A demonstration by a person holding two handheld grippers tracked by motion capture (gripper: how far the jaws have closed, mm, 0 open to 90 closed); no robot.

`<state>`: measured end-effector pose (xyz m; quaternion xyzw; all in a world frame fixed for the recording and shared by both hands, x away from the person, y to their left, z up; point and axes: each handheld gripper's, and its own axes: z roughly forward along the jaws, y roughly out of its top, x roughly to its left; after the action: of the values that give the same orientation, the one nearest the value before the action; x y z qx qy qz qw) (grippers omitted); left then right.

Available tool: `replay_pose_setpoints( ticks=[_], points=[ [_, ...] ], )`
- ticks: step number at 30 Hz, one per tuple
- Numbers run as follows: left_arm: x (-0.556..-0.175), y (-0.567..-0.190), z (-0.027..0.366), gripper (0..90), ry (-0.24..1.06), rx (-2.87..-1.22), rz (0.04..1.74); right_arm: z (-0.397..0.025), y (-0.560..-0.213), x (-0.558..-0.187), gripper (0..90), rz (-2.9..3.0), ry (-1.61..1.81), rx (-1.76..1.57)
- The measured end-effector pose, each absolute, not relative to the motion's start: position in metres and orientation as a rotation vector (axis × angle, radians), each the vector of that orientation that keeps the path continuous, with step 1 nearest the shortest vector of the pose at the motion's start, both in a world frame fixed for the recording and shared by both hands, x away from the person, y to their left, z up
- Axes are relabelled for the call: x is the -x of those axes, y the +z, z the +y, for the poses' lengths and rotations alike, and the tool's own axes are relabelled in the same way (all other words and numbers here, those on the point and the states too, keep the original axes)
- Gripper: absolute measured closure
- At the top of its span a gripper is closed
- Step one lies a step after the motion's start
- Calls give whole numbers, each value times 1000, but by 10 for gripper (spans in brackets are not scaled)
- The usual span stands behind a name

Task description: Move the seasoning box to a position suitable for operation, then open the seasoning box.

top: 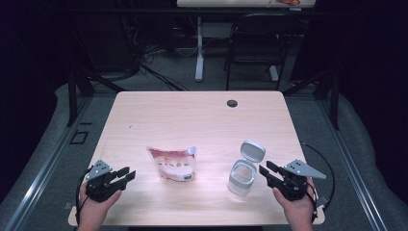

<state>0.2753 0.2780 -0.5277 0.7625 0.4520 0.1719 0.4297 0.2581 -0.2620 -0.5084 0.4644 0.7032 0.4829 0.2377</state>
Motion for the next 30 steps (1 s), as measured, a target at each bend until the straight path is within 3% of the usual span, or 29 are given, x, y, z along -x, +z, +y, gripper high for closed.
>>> replay_pose_setpoints(
  ticks=[5, 12, 16, 21, 27, 30],
  points=[
    [-276, -526, 279, 660, 419, -1905, 1123, -262, -507, -258, 590, 1926, 1297, -1251],
    [-282, -519, 280, 650, 400, -1905, 1136, -265, -502, -260, 643, 1914, 1401, -1332],
    [-286, -508, 279, 615, 400, -1905, 1127, -257, -493, -262, 548, 1925, 1382, -1258],
    [-287, -494, 272, 593, 377, -1904, 1109, -251, -484, -262, 510, 1929, 1385, -1216],
    [-288, -472, 260, 570, 376, -1888, 1082, -248, -463, -259, 521, 1917, 1391, -1178],
    [-289, -462, 256, 572, 373, -1884, 1068, -242, -451, -256, 580, 1961, 1385, -1129]
  ],
)
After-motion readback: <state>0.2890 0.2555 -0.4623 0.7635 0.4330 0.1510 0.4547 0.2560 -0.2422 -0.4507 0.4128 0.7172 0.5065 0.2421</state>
